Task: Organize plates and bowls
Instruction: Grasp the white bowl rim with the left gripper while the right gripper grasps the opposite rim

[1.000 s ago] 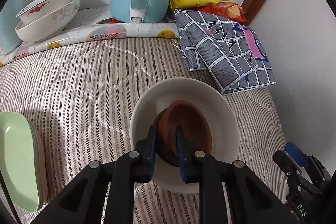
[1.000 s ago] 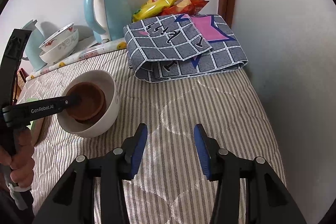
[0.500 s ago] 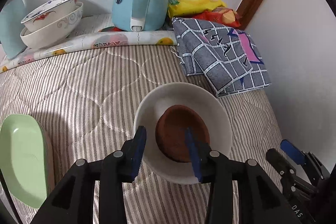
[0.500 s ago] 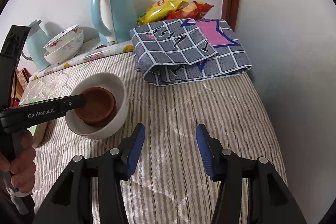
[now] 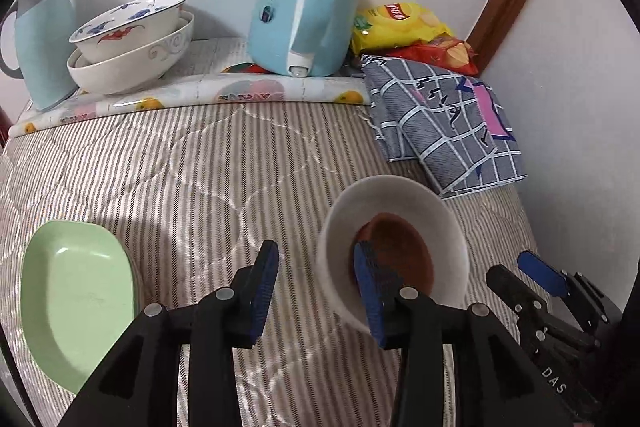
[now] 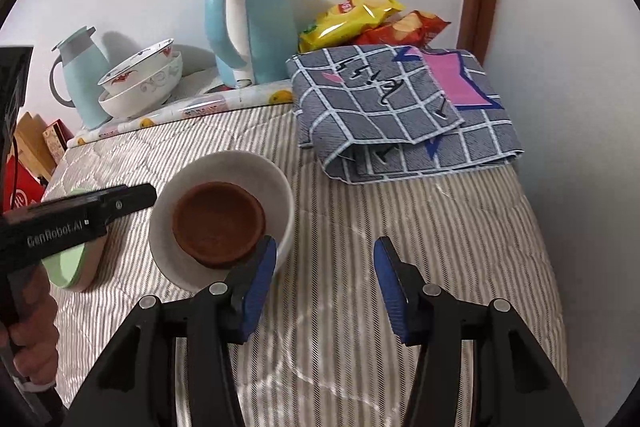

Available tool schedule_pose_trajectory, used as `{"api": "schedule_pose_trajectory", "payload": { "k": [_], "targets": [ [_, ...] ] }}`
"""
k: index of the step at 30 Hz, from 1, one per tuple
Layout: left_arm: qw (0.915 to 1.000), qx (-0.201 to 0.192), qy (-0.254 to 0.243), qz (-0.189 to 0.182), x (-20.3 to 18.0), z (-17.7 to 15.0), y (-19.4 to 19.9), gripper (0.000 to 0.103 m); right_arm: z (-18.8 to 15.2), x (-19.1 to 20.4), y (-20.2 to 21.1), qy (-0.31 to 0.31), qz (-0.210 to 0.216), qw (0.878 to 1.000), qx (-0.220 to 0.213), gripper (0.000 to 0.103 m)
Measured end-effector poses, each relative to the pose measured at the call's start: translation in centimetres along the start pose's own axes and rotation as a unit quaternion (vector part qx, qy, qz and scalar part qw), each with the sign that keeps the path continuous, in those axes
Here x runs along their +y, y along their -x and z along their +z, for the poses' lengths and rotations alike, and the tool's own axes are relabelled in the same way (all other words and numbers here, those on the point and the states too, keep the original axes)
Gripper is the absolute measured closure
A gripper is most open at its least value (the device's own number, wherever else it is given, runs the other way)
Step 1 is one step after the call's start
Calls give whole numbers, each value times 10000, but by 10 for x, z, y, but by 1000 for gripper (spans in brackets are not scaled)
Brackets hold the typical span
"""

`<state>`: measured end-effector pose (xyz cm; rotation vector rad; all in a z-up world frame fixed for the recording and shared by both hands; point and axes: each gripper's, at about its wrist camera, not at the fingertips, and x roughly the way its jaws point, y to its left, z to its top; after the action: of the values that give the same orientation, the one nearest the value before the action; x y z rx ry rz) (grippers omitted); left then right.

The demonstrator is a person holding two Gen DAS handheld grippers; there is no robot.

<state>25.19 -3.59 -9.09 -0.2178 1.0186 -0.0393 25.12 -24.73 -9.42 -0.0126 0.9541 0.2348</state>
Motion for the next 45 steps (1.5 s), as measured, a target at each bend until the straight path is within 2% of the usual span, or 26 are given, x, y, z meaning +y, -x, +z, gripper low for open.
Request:
{"api": "schedule_pose_trajectory", "payload": {
  "k": [8, 18, 23, 28, 39, 41, 45],
  "targets": [
    [9999, 136, -87, -23, 2, -1, -12, 66, 7, 4, -26, -206, 10, 9993, 303, 53],
    [9988, 445, -218, 40, 1, 2, -33, 66, 13, 11, -50, -168, -153, 9982, 551, 53],
    [9976, 613, -298, 78, -1, 3, -43, 66, 14, 12, -60, -139, -295, 9970, 701, 60],
    [9968, 703, -360, 128, -3, 3, -52, 66, 16, 13, -66, -146, -325, 9963, 788, 60],
    [9962, 742, -419, 171, -3, 5, -60, 65, 20, 13, -80, -136, -317, 9951, 924, 60],
    [9961, 744, -426, 202, -3, 6, -62, 65, 20, 10, -81, -194, -258, 9951, 938, 56],
    [9967, 691, -374, 203, -2, 6, -63, 66, 20, 9, -82, -167, -231, 9955, 909, 55]
  ]
}}
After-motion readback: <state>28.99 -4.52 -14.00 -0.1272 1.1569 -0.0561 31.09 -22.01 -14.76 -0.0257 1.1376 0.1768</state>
